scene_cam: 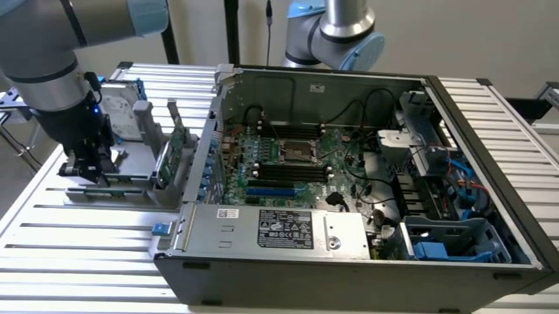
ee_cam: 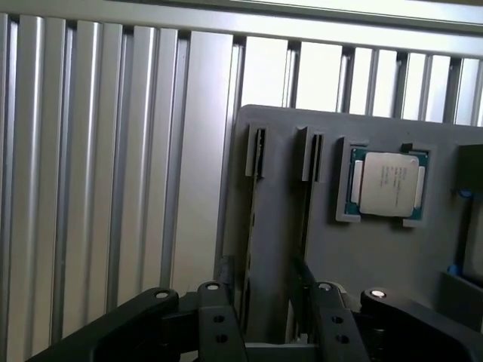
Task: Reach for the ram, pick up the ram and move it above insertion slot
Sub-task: 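Pick up the ram and move it above insertion slot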
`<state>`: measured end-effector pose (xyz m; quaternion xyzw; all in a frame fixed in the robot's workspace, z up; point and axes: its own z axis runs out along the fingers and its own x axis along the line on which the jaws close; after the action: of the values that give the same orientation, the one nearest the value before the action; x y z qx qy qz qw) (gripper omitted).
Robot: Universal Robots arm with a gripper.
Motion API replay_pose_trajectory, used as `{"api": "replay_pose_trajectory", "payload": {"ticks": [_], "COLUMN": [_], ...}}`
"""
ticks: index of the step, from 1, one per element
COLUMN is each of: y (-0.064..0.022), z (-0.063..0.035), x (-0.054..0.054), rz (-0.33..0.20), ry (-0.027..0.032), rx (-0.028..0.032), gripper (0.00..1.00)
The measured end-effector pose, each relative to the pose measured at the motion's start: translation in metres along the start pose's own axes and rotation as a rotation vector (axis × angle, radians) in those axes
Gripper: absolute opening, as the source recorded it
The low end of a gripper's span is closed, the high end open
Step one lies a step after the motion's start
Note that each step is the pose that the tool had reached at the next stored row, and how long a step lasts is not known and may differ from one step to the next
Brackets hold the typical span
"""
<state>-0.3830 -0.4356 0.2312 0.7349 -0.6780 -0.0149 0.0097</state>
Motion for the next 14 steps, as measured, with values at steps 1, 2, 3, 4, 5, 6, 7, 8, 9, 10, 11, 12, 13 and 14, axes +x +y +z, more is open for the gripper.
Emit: {"api": "replay_pose_trajectory", "payload": {"ticks": [1,2,3,4,5,6,7,8,9,10,11,12,13,14], "y": [-0.0002,-0.0003,-0.0004,-0.0005,-0.0006,-0.0006,-0.0007,-0.0007,-0.0008,-0.0008,-0.0008,-0.0007,-0.0008,-0.0008], "z": [0.0019,0.0037,0.0055,0.0073,0.0091,0.0109,0.0128,0.0145,0.0164,0.0182,0.0200,0.0218,0.0235,0.0251], "x": [0.000,0.000,0.000,0.000,0.001,0.001,0.001,0.001,0.002,0.002,0.003,0.003,0.004,0.005], "rz": [0.000,0.000,0.000,0.000,0.000,0.000,0.000,0.000,0.000,0.000,0.000,0.000,0.000,0.000], "ry": [-0.0001,-0.0001,-0.0001,-0.0001,-0.0002,-0.0001,-0.0001,-0.0001,-0.0002,-0.0001,0.0000,0.0000,0.0000,-0.0001], "rx": [0.0000,0.0001,0.0001,0.0002,0.0002,0.0001,0.0001,0.0000,0.0002,0.0001,0.0000,-0.0001,0.0000,0.0001], "gripper": [0.42,0.42,0.42,0.42,0.42,0.42,0.42,0.42,0.42,0.42,0.42,0.42,0.42,0.42]}}
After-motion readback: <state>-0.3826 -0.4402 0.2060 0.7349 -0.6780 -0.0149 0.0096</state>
